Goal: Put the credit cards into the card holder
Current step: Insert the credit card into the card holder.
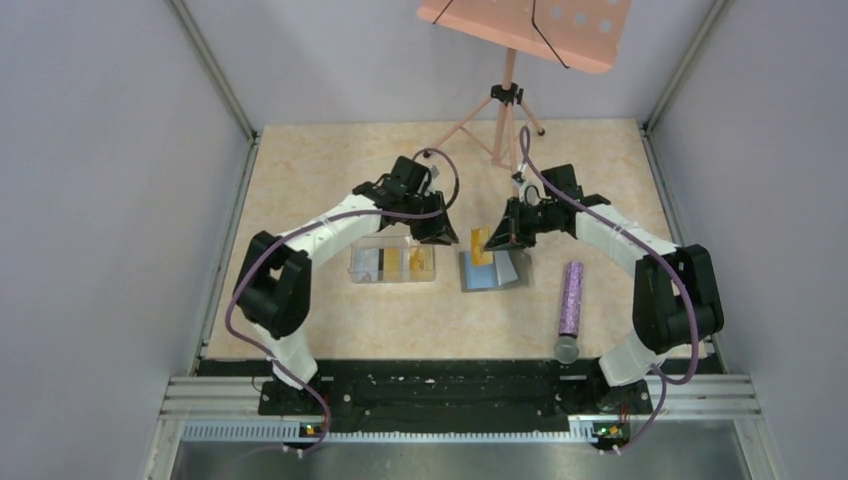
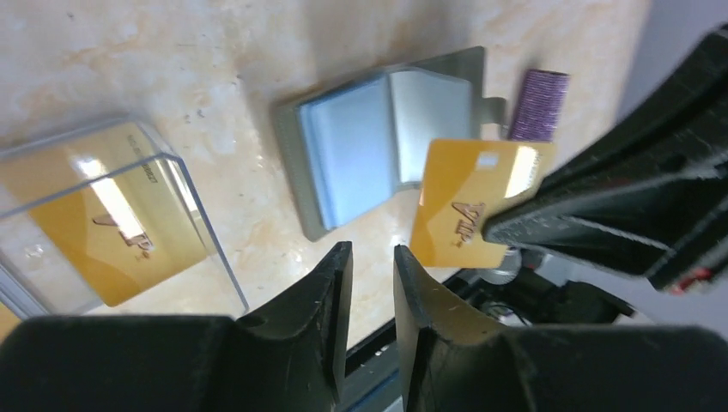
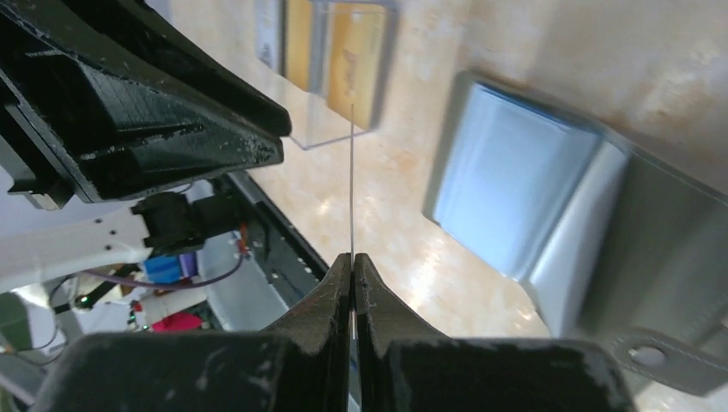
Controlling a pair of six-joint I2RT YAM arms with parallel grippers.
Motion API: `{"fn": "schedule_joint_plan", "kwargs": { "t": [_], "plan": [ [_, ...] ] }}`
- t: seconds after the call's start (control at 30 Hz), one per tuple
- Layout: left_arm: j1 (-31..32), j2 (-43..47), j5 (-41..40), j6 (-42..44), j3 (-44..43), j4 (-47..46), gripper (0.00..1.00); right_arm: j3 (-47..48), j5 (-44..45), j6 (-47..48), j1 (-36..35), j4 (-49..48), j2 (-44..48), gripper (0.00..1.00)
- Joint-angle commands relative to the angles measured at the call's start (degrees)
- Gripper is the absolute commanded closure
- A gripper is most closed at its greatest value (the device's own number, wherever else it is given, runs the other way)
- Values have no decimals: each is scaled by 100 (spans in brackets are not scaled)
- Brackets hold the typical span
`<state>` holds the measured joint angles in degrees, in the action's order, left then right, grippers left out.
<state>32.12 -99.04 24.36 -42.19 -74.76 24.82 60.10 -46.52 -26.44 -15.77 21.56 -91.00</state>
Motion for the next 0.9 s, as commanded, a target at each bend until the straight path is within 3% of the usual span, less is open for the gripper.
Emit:
{"fn": "schedule_joint_plan", "kwargs": {
  "t": [0.0,0.2,0.57,0.87],
  "plan": [
    [294,-735,-1038,733,-1130,1676,71,155,839,689,40,908,115,100],
    [404,-1279,-1717,1073,-1576,2437,71,121,1015,787,-8,1009,-70,100],
    [271,-1045,-2342,1096,-1094,2762,76,571,2269,1335,-142,1712,-447,100],
    [340,-983,-1240,1005,-1179,2093,73,707,2438,1574,-137,1825,-602,100]
  ]
}}
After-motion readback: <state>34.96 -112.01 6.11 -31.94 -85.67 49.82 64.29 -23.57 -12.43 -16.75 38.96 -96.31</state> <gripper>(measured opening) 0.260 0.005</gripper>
